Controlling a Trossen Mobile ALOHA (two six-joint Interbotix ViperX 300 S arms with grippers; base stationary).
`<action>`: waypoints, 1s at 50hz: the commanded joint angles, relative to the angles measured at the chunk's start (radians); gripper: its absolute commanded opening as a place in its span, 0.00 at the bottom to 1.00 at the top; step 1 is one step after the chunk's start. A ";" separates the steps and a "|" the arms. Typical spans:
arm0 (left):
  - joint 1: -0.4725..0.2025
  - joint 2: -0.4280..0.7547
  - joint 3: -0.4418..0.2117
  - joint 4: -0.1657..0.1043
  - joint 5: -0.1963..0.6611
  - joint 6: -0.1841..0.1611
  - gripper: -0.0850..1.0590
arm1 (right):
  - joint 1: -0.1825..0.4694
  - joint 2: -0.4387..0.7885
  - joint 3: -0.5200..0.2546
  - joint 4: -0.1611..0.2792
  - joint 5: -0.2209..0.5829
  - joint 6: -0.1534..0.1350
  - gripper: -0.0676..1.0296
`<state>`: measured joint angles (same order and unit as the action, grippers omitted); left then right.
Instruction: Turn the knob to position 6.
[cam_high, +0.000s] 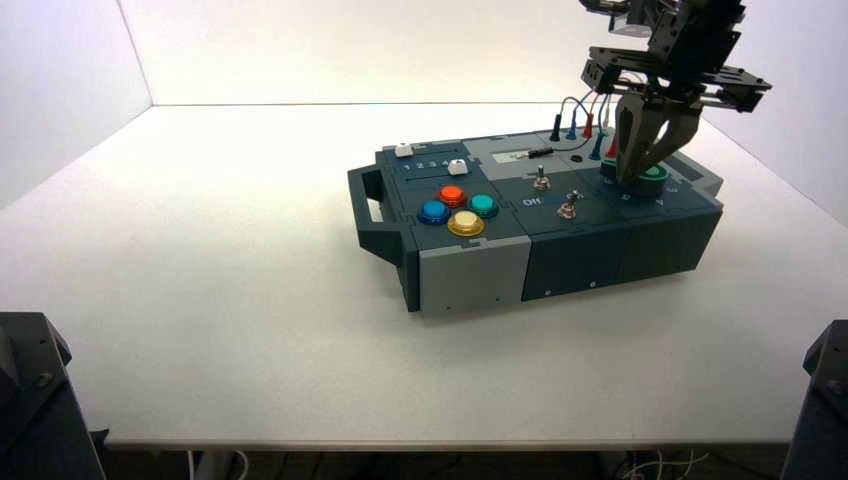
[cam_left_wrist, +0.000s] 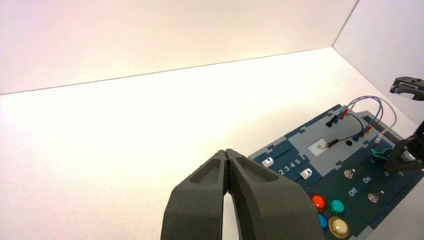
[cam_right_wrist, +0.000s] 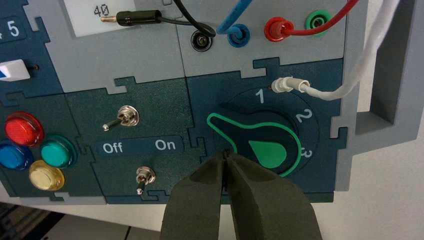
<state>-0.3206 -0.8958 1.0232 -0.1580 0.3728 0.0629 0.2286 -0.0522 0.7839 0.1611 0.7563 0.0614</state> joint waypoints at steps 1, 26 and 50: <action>-0.005 0.002 -0.034 0.002 -0.008 0.005 0.05 | 0.002 -0.006 -0.026 -0.002 -0.003 0.000 0.04; -0.006 0.002 -0.032 0.002 -0.006 0.003 0.05 | 0.003 -0.006 -0.020 -0.002 -0.005 0.000 0.04; -0.005 0.002 -0.034 0.003 -0.008 0.005 0.05 | 0.041 -0.008 -0.017 0.014 -0.003 0.000 0.04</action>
<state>-0.3221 -0.8974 1.0232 -0.1565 0.3728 0.0644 0.2531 -0.0460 0.7808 0.1626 0.7563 0.0614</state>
